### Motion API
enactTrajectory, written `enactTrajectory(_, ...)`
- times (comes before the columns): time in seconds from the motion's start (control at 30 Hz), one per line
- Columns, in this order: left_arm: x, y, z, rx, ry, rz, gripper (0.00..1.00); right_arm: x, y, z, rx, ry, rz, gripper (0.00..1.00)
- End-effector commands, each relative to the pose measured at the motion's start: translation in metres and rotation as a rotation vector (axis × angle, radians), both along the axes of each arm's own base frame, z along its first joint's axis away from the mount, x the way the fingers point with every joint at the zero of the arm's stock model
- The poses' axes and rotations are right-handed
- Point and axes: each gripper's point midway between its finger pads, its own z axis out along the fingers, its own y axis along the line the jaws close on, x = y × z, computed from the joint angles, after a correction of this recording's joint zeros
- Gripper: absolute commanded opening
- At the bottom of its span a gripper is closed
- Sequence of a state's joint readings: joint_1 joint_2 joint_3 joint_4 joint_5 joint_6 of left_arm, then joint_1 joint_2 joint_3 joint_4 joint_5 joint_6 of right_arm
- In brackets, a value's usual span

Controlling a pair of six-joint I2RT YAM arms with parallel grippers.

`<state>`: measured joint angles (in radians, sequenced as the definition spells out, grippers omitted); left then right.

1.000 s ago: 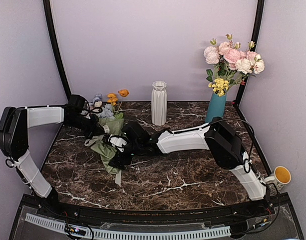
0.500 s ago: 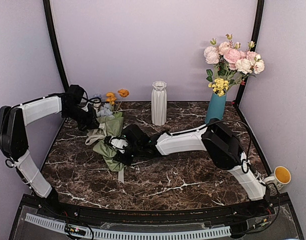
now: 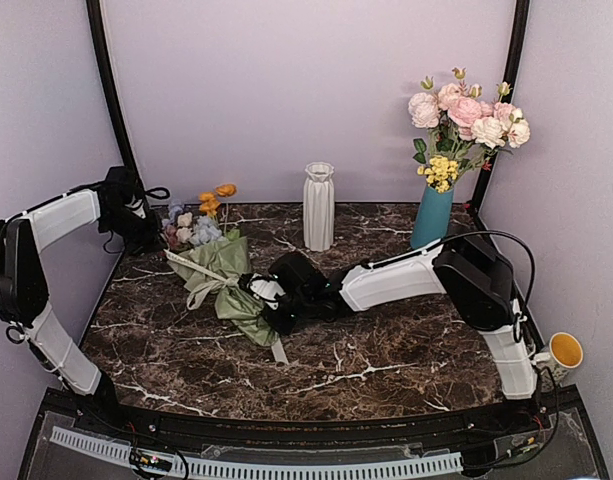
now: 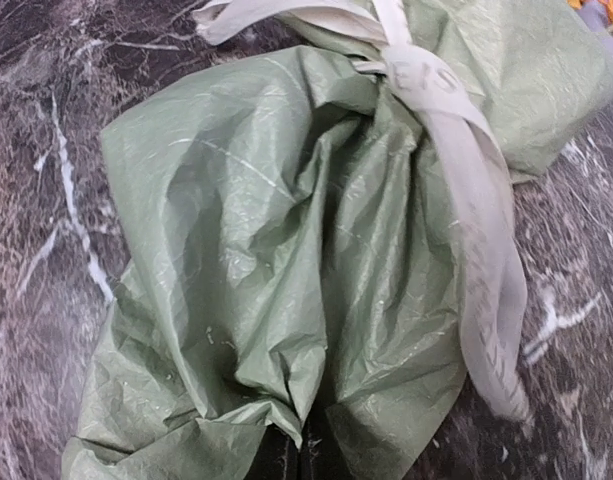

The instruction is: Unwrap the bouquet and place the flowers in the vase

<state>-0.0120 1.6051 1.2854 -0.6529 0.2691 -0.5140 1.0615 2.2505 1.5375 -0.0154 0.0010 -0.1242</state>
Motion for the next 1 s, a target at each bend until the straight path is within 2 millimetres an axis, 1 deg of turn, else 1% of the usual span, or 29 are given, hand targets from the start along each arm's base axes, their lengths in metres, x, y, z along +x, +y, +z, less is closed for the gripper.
enactTrajectory(0.0,0.000,0.020,-0.003,0.036,-0.005,0.029,0.00,-0.002,-0.051,-0.006,-0.105,0.038,-0.094,0.00)
enactTrajectory(0.03,0.000,0.023,-0.005,0.040,0.000,0.036,0.00,-0.004,-0.059,-0.005,-0.109,0.041,-0.098,0.00)
enactTrajectory(0.07,0.000,0.024,-0.008,0.044,0.007,0.040,0.00,-0.009,-0.069,-0.009,-0.121,0.053,-0.098,0.00)
enactTrajectory(0.1,-0.001,0.024,-0.010,0.041,0.011,0.037,0.00,-0.012,-0.074,-0.006,-0.119,0.055,-0.095,0.00)
enactTrajectory(0.2,-0.001,0.015,-0.017,-0.005,0.014,0.005,0.00,-0.022,-0.082,-0.008,-0.126,0.084,-0.079,0.00)
enactTrajectory(0.23,0.000,0.010,-0.019,-0.029,0.011,-0.011,0.00,-0.023,-0.082,-0.007,-0.126,0.098,-0.077,0.03)
enactTrajectory(0.27,-0.001,0.005,-0.020,-0.055,0.009,-0.028,0.00,-0.023,-0.081,-0.005,-0.122,0.105,-0.084,0.09)
enactTrajectory(0.33,-0.003,-0.002,-0.022,-0.089,0.008,-0.050,0.00,-0.019,-0.076,0.004,-0.096,0.127,-0.106,0.24)
enactTrajectory(0.4,-0.006,-0.007,-0.025,-0.109,0.011,-0.072,0.00,-0.011,-0.068,0.021,-0.032,0.159,-0.151,0.36)
enactTrajectory(0.53,-0.012,-0.016,-0.028,-0.127,0.011,-0.119,0.00,0.008,-0.057,0.063,0.144,0.215,-0.224,0.57)
enactTrajectory(0.63,-0.016,-0.023,-0.029,-0.147,0.007,-0.142,0.00,0.016,-0.052,0.079,0.237,0.258,-0.256,0.73)
enactTrajectory(0.7,-0.017,-0.024,-0.030,-0.155,0.011,-0.144,0.00,0.017,-0.049,0.077,0.270,0.308,-0.261,0.78)
enactTrajectory(0.8,-0.018,-0.023,-0.031,-0.144,0.018,-0.142,0.00,0.009,-0.049,0.079,0.334,0.395,-0.224,0.85)
enactTrajectory(0.87,-0.017,-0.023,-0.031,-0.141,0.019,-0.142,0.00,0.009,-0.055,0.082,0.372,0.428,-0.222,0.88)
enactTrajectory(0.9,-0.017,-0.022,-0.032,-0.142,0.021,-0.140,0.00,0.009,-0.059,0.088,0.409,0.456,-0.214,0.90)
enactTrajectory(0.97,-0.018,-0.023,-0.033,-0.145,0.024,-0.138,0.00,0.011,-0.070,0.099,0.494,0.492,-0.208,0.95)
